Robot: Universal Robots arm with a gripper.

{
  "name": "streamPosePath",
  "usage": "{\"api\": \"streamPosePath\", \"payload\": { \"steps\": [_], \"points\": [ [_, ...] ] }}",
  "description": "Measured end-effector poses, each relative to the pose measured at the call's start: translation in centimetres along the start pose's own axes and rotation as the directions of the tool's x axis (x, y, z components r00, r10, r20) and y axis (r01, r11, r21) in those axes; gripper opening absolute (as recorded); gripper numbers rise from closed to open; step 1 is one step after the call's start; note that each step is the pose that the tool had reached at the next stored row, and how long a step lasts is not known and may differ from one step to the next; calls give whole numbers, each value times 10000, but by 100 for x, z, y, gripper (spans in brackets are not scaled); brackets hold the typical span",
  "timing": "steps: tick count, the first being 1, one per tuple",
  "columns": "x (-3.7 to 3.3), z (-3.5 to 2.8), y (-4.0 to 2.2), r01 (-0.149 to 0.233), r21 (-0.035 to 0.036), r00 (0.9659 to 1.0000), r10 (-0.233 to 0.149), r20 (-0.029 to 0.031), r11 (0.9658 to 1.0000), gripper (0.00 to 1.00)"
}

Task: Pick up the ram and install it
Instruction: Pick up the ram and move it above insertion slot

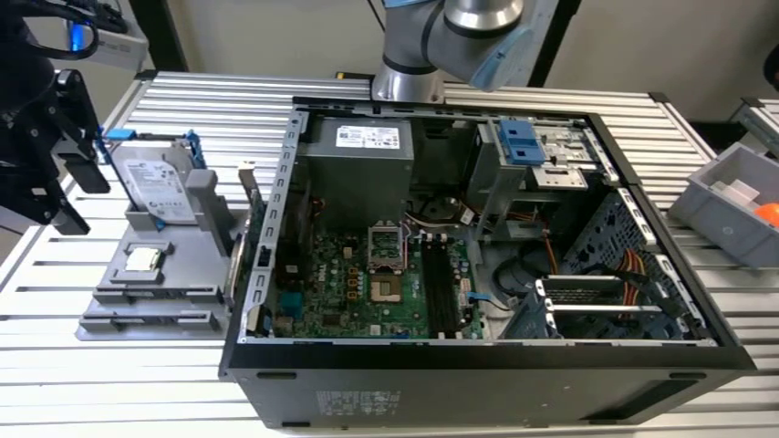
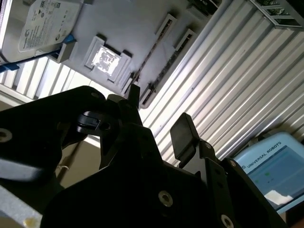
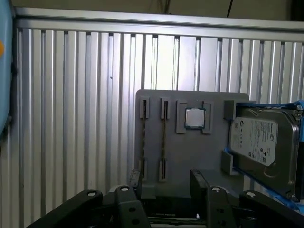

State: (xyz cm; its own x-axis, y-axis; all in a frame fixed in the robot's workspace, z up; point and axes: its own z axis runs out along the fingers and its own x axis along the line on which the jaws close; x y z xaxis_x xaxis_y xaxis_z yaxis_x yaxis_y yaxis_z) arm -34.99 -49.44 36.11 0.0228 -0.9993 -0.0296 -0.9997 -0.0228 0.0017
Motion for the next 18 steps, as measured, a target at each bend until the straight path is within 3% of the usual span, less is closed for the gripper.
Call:
{"api": "streamPosePath", "payload": {
  "steps": [18],
  "points": [
    [4,107,0,-2,-17,10000,2,-30,10000,100]
  ]
}}
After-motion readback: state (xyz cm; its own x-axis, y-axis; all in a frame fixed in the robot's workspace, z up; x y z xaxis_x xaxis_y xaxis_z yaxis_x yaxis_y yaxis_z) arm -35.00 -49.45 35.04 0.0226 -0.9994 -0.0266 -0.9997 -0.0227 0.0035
